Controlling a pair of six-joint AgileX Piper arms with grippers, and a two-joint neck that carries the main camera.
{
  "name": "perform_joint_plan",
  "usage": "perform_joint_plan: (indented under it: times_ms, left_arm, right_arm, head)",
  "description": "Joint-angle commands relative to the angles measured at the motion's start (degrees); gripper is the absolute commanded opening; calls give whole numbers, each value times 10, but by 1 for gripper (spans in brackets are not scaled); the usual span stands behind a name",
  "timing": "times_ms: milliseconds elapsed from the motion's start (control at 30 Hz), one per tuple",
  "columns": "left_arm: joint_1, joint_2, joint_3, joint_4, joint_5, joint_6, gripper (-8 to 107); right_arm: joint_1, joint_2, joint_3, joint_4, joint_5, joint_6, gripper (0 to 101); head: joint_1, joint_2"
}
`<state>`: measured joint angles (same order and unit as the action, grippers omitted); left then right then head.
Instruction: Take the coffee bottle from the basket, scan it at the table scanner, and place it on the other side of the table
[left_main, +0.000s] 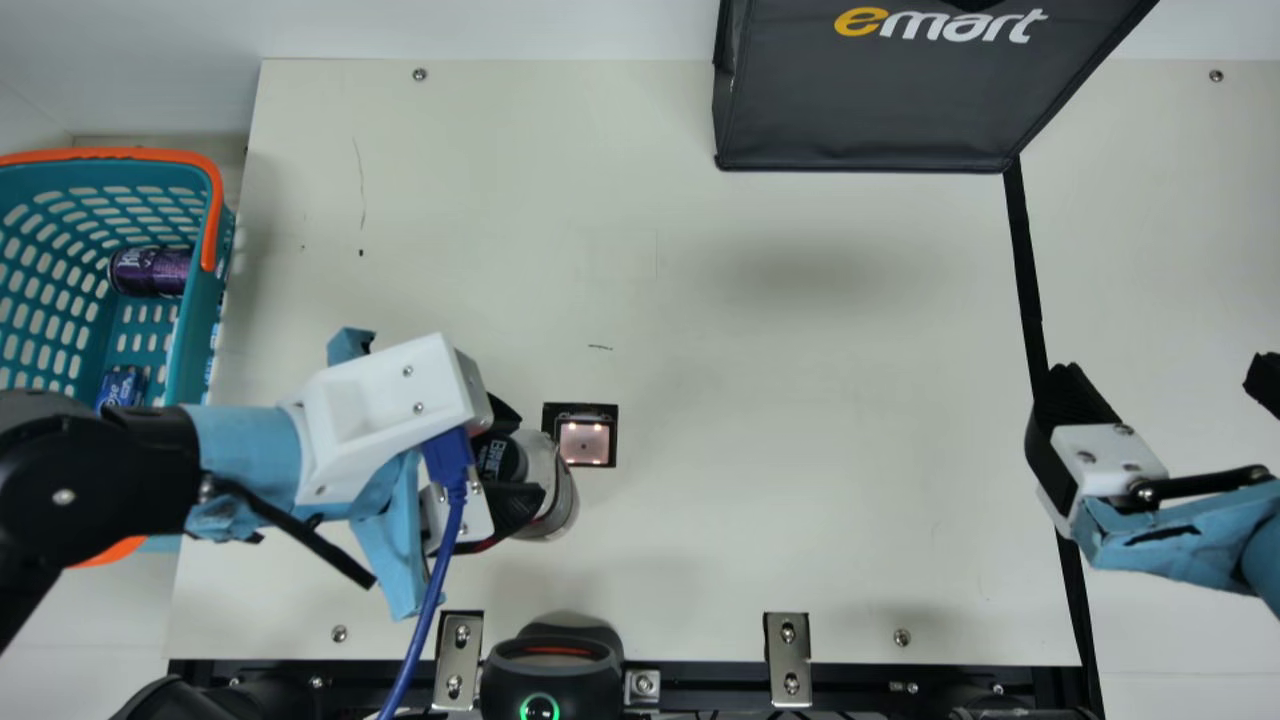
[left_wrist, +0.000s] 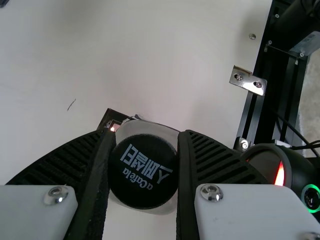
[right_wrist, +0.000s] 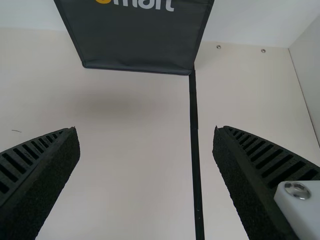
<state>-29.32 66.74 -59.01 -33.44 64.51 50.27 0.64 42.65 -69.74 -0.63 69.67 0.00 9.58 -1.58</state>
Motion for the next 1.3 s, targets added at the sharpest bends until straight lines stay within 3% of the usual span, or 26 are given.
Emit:
perform_joint_plan:
  times_ms: [0,333,700,933,1267]
  left_arm:
    - [2,7,-7,-7,9,32,-8]
    - [-5,34,-48,-23,54,89,-8]
    - [-30,51,-70,-10,54,82,-8]
    - [-51,76,-83,11,10,27,-8]
    - [-107,137,-109,75,-96,-126,-8]
  right_arm:
    - [0,0,0,0,0,0,95]
    - [0,0,0,0,0,0,95]
    - [0,0,0,0,0,0,95]
    - [0,0,0,0,1,0,95]
    - [0,0,0,0,1,0,95]
  head:
    - [-17,0]
    - [-17,0]
    - [-17,0]
    - [-17,0]
    - [-17,0]
